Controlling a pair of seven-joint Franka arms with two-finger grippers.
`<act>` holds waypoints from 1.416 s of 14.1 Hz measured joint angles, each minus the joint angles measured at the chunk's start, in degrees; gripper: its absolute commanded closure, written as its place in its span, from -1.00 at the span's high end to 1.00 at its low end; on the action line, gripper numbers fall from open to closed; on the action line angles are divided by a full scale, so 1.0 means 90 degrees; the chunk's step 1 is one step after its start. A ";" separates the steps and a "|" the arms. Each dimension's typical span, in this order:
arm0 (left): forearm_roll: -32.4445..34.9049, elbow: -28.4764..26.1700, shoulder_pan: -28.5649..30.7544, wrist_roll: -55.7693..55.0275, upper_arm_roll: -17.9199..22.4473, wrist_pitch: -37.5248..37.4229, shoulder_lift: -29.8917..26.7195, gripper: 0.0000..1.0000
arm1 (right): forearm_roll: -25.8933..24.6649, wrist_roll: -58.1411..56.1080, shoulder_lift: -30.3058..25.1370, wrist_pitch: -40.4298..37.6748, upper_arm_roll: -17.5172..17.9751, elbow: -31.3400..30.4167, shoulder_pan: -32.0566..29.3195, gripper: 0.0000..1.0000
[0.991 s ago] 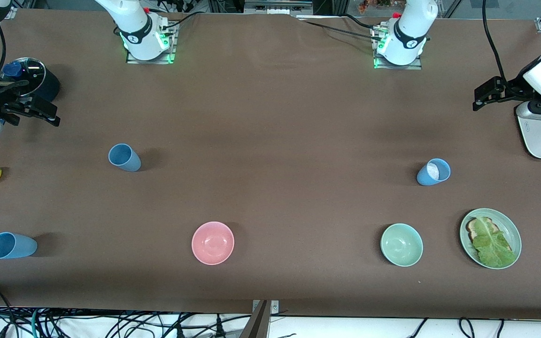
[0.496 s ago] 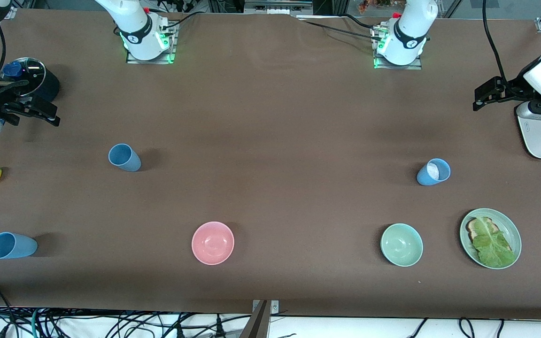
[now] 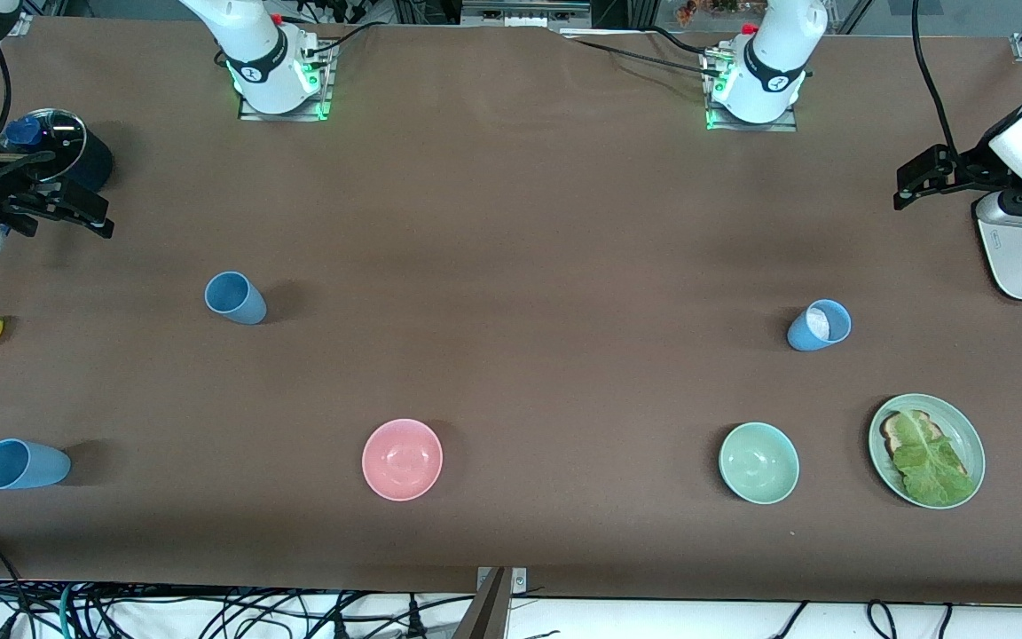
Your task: Stack blue cups with both arms
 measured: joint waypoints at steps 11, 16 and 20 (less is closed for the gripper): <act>0.0000 0.0089 0.0002 0.0000 0.0003 0.0000 0.0018 1.00 | 0.0000 -0.0003 -0.0003 -0.0222 0.0040 0.0001 0.0008 1.00; 0.0000 0.0093 0.0002 0.0000 0.0004 0.0000 0.0022 1.00 | 0.0000 -0.0003 -0.0018 -0.0262 0.0032 0.0003 0.0007 1.00; 0.0000 0.0093 0.0002 0.0000 0.0004 0.0000 0.0023 1.00 | 0.0000 -0.0003 -0.0022 -0.0277 0.0032 0.0004 0.0007 1.00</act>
